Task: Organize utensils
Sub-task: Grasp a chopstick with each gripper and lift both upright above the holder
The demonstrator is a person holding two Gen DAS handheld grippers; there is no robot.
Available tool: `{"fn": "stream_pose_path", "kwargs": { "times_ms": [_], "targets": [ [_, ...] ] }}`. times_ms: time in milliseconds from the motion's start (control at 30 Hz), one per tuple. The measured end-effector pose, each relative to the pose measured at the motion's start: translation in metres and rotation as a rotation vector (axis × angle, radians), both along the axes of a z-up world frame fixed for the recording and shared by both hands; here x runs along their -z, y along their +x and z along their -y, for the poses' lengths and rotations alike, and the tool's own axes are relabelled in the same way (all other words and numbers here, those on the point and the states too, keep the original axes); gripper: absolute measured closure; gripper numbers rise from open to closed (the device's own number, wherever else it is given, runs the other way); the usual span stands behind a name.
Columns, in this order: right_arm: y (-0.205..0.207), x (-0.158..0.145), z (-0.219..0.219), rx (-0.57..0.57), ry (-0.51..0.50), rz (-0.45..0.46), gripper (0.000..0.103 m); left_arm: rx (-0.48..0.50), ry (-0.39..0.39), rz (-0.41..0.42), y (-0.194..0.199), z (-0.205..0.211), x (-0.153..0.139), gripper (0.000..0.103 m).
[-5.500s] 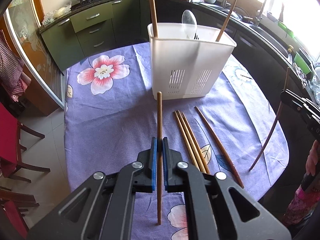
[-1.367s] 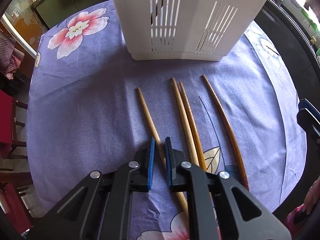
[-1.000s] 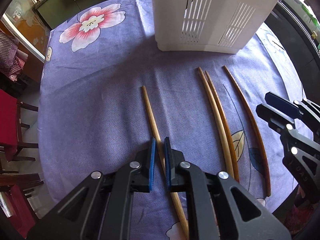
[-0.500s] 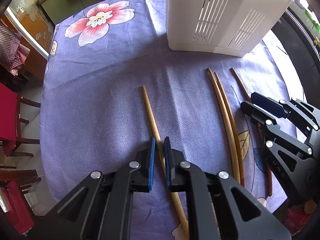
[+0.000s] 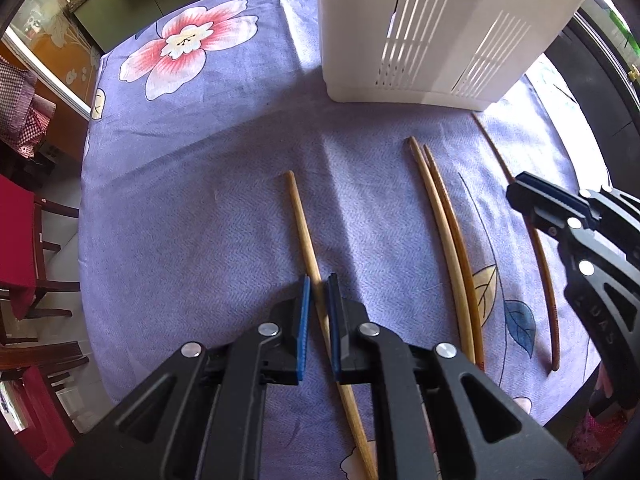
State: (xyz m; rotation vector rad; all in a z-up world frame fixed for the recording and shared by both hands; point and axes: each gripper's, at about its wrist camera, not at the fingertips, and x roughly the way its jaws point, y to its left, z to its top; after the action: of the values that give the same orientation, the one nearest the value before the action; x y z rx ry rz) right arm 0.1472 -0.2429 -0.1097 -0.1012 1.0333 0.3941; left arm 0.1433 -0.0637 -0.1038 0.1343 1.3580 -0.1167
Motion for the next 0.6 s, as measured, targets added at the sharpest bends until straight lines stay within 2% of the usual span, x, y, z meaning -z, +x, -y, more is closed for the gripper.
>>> {"fn": "stream_pose_path", "kwargs": {
  "times_ms": [200, 467, 600],
  "targets": [
    [-0.016, -0.033, 0.020, 0.026, 0.070, 0.062, 0.096, 0.004, -0.027, 0.013, 0.003, 0.004, -0.004, 0.096],
    [-0.042, -0.067, 0.057, 0.078, 0.180, 0.153, 0.096, 0.059, -0.023, 0.201, -0.010, 0.018, -0.061, 0.097],
    [-0.056, -0.087, 0.073, 0.095, 0.212, 0.202, 0.096, 0.083, -0.034, 0.261, -0.024, 0.018, -0.084, 0.097]
  ]
}}
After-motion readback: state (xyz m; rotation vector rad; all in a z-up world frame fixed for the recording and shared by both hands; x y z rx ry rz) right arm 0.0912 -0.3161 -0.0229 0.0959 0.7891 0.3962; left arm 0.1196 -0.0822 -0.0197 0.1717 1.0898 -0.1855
